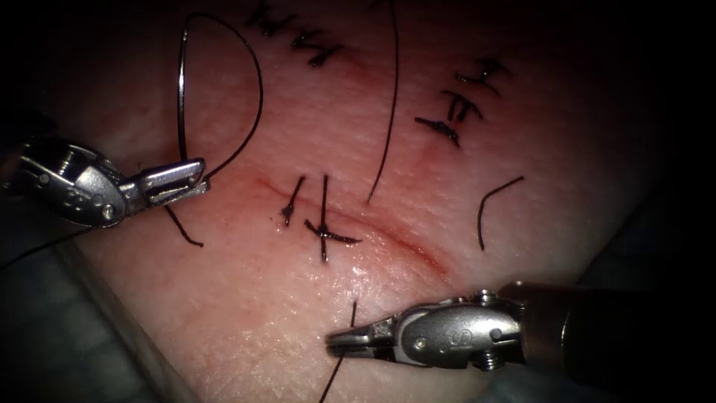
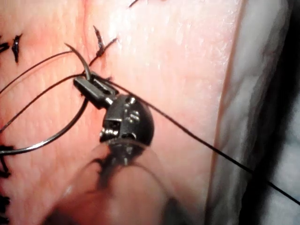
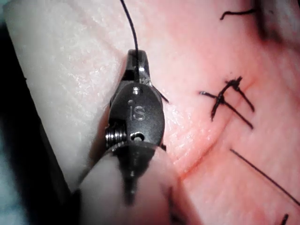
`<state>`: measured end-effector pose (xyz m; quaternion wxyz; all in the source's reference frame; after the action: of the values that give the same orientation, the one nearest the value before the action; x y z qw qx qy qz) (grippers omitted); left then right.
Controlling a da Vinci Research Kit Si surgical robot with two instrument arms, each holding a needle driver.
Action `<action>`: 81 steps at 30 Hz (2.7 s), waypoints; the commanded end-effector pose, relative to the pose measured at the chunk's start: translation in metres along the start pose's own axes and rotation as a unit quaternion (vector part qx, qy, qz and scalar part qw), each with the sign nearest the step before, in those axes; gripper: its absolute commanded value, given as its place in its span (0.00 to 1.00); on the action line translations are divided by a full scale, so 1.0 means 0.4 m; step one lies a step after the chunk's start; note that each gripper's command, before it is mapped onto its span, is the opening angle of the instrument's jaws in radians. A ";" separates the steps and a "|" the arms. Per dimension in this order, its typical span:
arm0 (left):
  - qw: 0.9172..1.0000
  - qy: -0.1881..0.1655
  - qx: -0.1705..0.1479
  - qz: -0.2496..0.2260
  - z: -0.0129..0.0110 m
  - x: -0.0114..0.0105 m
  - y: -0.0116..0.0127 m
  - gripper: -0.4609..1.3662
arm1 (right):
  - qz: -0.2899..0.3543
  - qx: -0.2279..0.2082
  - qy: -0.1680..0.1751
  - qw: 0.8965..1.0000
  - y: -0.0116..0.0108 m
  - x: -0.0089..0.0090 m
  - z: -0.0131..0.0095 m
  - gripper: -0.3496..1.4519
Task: Wound Closure
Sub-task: Pull the suture through the tissue using the right hand until a small length is left atop the wound.
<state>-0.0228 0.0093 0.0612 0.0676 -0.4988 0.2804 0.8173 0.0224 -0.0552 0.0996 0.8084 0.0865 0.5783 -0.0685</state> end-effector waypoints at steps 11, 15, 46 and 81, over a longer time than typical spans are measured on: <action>1.000 -0.001 -0.008 0.000 0.0001 -0.0001 -0.0003 0.06 | -0.019 0.038 0.016 0.999 -0.0097 0.0139 0.0052 0.00; 1.000 -0.001 -0.008 0.000 0.0005 -0.0001 -0.0006 0.06 | -0.028 0.052 0.025 0.998 -0.0144 0.0188 0.0073 0.00; 1.000 0.001 -0.009 0.001 -0.0016 -0.0011 -0.0003 0.06 | 0.013 0.029 0.036 0.999 -0.0206 0.0259 -0.0032 0.99; 1.000 0.000 -0.011 -0.006 -0.0018 -0.0006 0.0005 0.06 | 0.041 -0.106 0.012 0.993 0.0159 -0.0090 -0.0373 0.90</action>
<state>-0.0222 0.0088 0.0613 0.0690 -0.5009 0.2716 0.8189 0.0089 -0.0457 0.0989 0.8080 0.0239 0.5879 0.0299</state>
